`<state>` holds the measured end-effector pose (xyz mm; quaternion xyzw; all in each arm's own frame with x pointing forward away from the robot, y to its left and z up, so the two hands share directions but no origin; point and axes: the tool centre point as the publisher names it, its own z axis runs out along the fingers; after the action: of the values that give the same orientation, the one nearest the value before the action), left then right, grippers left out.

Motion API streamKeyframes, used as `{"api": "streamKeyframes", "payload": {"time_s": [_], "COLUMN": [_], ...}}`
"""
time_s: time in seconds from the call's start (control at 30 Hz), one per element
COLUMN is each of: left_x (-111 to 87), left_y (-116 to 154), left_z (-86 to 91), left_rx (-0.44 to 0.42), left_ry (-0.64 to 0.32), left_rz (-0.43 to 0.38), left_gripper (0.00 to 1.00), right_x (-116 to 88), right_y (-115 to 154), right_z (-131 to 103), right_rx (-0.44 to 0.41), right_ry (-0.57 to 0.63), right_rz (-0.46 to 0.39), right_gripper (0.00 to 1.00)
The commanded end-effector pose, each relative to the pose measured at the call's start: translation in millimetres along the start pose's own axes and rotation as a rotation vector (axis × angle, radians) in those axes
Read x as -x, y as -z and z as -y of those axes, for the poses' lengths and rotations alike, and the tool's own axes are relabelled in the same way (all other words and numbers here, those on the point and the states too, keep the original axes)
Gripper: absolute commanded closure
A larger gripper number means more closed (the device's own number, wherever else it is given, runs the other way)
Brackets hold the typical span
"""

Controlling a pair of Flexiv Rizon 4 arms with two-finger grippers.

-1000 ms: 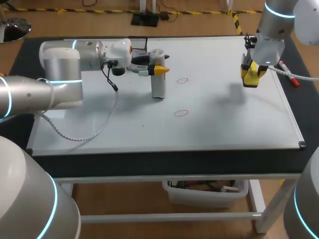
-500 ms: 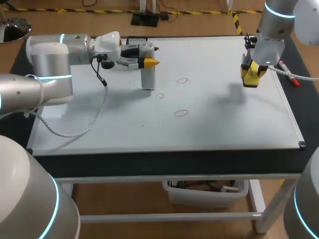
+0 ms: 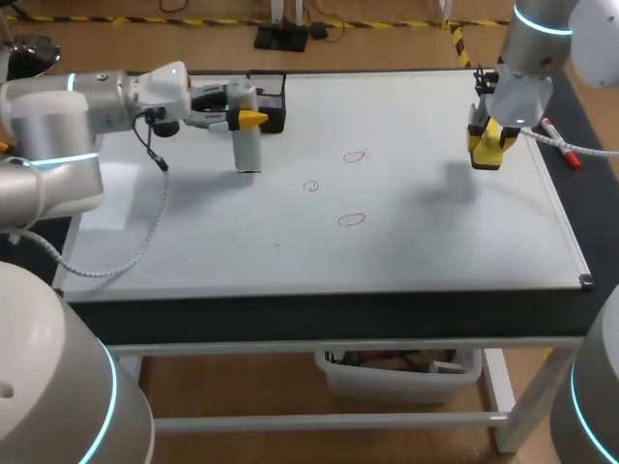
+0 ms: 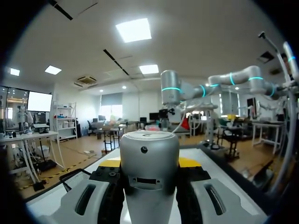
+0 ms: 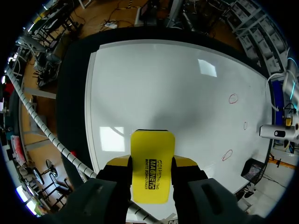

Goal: Pick up the inspection probe, press it on each red-marked spot on the whiteboard one by one, put down the probe, pick up the eraser, and wipe off all the red marks.

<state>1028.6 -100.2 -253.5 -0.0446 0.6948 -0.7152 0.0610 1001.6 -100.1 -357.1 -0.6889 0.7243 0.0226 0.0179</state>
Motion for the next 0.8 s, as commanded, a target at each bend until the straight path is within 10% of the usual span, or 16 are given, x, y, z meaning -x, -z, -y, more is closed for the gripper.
{"api": "streamKeyframes", "payload": {"time_s": [0.03, 0.8], "left_x": [-10.6, -10.0], "left_y": [20.0, 107.3], "left_z": [8.6, 19.9], "left_rx": [0.008, 0.029], "left_ry": [-0.008, -0.042], "left_rz": [0.06, 0.3], "left_gripper": [1.0, 1.0], "right_x": [-0.8, -0.8], "right_y": [0.9, 0.9], "right_z": [0.4, 0.4], "right_rx": [-0.001, -0.001], "right_ry": [0.003, 0.003], "right_rz": [-0.002, -0.002], "right_gripper": [1.0, 1.0]}}
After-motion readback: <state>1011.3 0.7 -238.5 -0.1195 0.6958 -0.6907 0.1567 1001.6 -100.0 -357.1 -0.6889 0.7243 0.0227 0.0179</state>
